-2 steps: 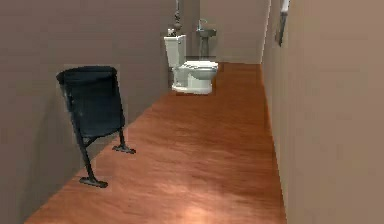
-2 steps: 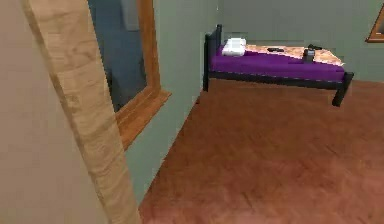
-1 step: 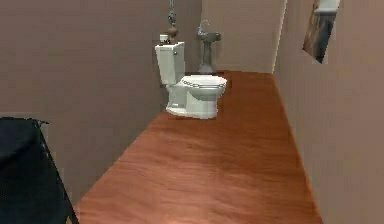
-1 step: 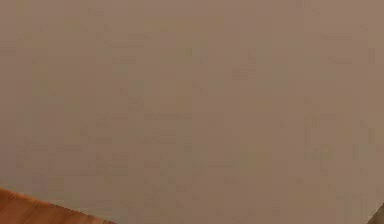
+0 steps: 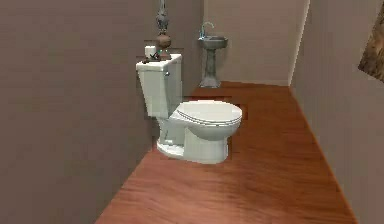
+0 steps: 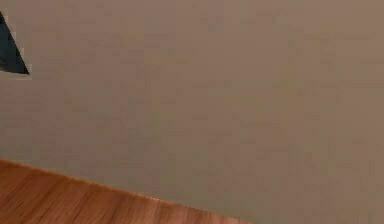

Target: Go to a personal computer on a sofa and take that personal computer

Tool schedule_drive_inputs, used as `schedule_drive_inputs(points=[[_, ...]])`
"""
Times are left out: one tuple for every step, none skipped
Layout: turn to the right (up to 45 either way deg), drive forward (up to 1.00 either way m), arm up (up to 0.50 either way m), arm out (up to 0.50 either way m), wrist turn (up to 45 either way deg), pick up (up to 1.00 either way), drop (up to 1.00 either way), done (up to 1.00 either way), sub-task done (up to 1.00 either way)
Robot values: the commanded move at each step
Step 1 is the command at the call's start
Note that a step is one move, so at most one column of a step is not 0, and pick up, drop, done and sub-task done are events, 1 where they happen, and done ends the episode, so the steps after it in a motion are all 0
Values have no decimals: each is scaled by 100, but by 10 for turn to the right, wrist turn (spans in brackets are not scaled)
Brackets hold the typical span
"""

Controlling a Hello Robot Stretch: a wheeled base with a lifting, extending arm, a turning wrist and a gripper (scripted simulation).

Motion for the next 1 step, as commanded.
schedule_drive_inputs(points=[[30,0,0,0,0,0,0,0,0]])
